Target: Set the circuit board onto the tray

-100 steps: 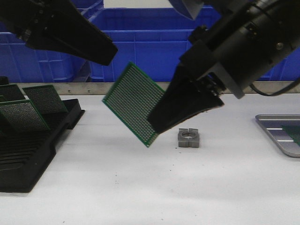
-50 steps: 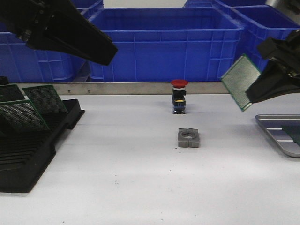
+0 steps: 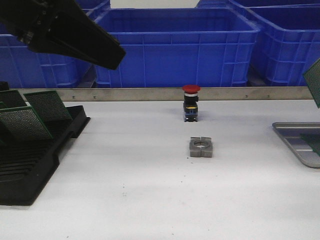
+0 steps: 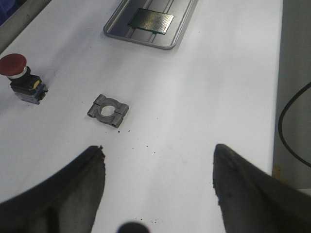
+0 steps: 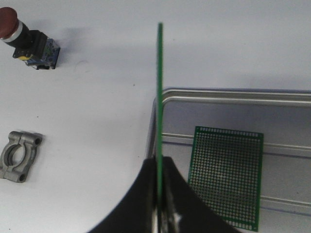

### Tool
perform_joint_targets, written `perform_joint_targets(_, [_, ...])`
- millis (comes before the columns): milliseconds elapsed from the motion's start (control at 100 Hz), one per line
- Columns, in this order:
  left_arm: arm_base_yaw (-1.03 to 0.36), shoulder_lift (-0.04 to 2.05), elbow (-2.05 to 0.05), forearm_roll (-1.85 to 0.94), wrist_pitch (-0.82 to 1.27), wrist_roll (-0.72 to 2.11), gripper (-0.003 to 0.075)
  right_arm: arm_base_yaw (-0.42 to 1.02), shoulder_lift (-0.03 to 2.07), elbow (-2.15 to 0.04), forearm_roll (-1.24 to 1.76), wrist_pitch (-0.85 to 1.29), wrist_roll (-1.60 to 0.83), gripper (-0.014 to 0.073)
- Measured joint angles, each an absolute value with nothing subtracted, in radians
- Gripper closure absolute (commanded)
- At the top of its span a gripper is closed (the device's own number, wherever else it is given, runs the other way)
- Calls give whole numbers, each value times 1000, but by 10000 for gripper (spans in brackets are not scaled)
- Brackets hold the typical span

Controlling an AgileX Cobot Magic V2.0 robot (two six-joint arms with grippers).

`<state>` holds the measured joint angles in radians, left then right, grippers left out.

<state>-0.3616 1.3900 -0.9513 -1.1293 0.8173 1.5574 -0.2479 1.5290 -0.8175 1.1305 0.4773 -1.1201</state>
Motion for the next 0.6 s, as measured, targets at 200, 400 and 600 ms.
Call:
perform_joint_targets(200, [-362,1390,-951,-1129,816,1557,277,-250,1529,-818,1131,477,-1120,230])
perform_joint_targets(400, [-362,1390,-951,-1129,818,1557,283,-250,1529,-818,1131,475,-1117,192])
perform_joint_targets(600, [-362,1390,-951,-1129,820,1546,490,-250,1517,-818,1131,487,-1117,234])
